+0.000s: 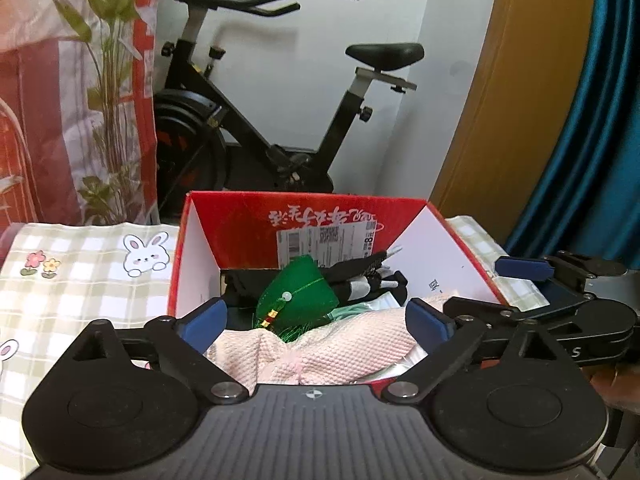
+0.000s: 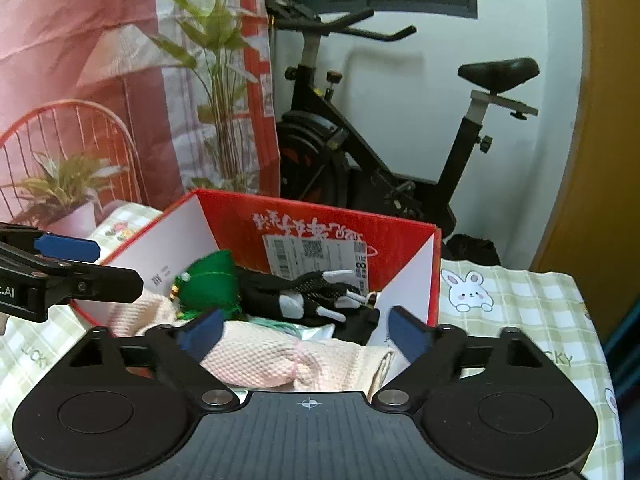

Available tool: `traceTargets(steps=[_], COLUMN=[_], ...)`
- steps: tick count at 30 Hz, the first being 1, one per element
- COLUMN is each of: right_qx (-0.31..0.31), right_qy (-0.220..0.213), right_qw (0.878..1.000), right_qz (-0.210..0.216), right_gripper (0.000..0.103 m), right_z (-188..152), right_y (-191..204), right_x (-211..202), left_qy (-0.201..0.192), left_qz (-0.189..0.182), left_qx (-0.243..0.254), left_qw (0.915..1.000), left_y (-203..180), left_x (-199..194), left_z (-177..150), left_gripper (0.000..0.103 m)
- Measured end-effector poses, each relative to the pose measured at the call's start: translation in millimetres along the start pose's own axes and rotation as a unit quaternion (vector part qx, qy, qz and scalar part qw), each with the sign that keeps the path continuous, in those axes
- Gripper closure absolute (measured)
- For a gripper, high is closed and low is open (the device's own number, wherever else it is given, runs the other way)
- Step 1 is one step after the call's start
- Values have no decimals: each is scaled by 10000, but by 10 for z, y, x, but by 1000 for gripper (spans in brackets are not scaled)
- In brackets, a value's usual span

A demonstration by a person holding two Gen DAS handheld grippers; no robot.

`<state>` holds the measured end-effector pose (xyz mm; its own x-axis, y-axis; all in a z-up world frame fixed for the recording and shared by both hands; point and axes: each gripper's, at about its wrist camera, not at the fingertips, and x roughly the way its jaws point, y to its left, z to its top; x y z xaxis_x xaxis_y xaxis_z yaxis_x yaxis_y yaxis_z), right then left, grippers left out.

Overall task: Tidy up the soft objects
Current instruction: 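Move both tools down to the pink knit towel on the table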

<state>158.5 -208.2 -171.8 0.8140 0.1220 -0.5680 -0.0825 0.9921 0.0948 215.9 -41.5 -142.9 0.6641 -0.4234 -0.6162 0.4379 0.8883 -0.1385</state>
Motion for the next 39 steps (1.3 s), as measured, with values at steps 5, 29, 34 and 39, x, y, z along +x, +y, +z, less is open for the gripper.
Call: traceTargets(steps=[5, 29, 34, 39], right_qx=[141, 1060, 1075, 1076], right_qy=[-197, 281, 533, 680], right_qw=[9997, 9938, 9923, 9913], right_qz=[23, -196, -297, -338], right_gripper=[5, 14, 14, 14], right_z=[-71, -1411, -1536, -1582], right_y=[-12, -10, 10, -15], right_x=[-217, -249, -119, -15], left_qy=[-168, 411, 593, 732], left_qz=[20, 127, 157, 192], left_qx=[1, -597, -675, -712], left_qw=[9999, 9973, 9958, 9946], left_y=[-15, 300, 308, 267], left_x=[-235, -6, 153, 253], left_z=[-104, -1161, -1273, -1394], left_gripper=[4, 15, 16, 18])
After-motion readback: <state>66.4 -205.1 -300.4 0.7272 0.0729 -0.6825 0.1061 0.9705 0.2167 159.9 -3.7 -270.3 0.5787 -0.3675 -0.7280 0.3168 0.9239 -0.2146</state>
